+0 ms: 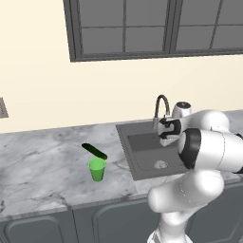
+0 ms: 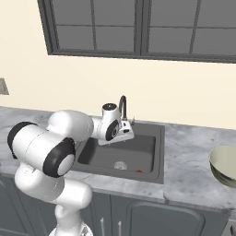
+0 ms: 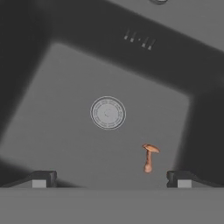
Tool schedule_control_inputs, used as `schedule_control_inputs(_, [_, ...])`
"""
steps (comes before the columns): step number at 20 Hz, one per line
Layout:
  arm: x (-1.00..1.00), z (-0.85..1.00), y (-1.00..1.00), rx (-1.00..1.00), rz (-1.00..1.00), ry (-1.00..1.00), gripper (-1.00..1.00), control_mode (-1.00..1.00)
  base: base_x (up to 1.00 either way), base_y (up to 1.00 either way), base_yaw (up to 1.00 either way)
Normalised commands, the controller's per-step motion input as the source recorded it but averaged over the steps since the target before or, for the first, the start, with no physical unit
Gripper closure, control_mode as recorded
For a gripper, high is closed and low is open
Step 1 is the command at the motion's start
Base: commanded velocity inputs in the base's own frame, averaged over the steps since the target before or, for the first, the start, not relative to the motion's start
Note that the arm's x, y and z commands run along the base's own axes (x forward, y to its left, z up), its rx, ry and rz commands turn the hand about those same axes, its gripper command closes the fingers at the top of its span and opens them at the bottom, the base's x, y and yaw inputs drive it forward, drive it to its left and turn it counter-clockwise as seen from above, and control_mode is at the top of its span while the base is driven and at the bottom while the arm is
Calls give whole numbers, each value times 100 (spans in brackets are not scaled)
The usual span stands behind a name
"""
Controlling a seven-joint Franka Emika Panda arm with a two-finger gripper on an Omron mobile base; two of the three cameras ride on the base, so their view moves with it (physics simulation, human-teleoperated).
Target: Remove the cucumber and mushroom from the sink. Then move the bowl and cup from the counter to the sink for washing.
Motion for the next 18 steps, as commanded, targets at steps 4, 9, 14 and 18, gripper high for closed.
schedule_control_inputs(4, [0,-12,-5,0,0,4,-100,-100,0,0,0])
schedule_control_inputs(9, [0,-10,-4,0,0,2,-100,-100,0,0,0])
schedule_control_inputs(14, [2,-9,-5,0,0,5,-100,-100,0,0,0])
schedule_control_inputs(18, [1,-5,-9,0,0,1,-100,-100,0,0,0])
